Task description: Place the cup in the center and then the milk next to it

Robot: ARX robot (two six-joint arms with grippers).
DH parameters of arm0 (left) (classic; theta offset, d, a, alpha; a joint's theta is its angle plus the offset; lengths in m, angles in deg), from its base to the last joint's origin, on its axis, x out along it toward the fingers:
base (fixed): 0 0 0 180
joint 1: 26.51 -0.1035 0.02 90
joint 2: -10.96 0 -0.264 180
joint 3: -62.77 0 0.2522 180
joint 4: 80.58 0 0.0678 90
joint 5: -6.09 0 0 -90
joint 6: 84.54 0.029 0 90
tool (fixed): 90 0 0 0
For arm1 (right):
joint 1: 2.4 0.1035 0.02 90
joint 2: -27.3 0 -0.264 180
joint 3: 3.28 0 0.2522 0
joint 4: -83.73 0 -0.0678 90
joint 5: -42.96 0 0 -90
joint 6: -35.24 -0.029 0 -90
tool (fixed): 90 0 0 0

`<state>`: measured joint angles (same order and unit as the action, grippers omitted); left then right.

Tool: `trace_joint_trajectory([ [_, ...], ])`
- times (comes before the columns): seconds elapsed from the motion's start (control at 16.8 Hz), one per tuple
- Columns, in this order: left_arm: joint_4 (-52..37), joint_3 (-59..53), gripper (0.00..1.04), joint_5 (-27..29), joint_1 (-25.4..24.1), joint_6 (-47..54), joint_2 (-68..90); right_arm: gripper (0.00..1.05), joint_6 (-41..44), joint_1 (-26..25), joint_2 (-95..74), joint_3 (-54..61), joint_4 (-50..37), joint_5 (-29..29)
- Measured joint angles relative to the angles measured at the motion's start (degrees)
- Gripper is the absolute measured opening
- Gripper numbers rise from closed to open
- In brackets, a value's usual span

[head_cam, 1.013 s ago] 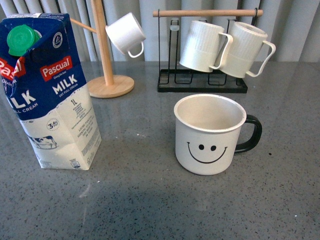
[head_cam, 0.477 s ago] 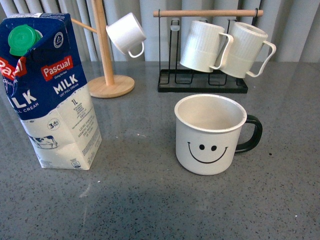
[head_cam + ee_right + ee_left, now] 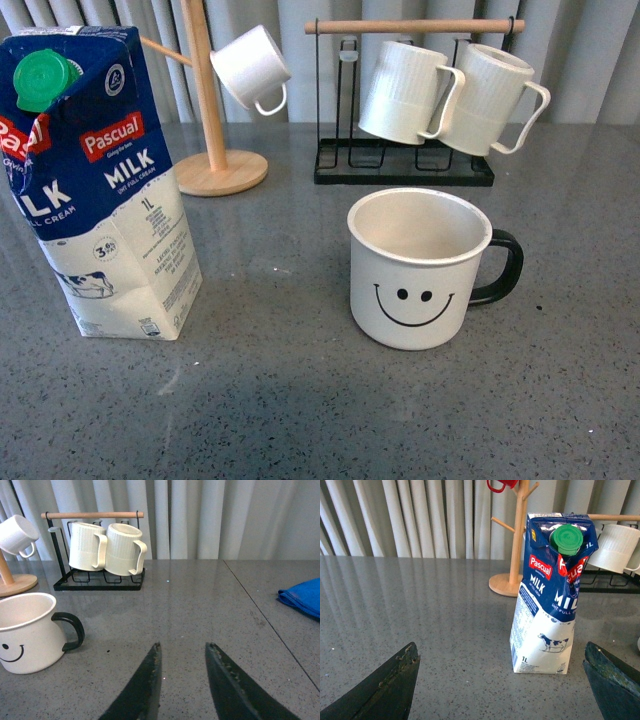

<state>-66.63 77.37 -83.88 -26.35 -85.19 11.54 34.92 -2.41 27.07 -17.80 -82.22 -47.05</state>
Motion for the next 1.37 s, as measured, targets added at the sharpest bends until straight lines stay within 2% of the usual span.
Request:
trace_joint_trajectory([
  [0.36, 0.0, 0.0, 0.98, 0.0, 0.0, 0.0, 0.0, 0.97, 0.0, 0.0, 0.0, 0.0, 0.0, 0.0],
  [1.37, 0.0, 0.0, 0.98, 0.0, 0.0, 0.0, 0.0, 0.98, 0.0, 0.0, 0.0, 0.0, 0.0, 0.0],
])
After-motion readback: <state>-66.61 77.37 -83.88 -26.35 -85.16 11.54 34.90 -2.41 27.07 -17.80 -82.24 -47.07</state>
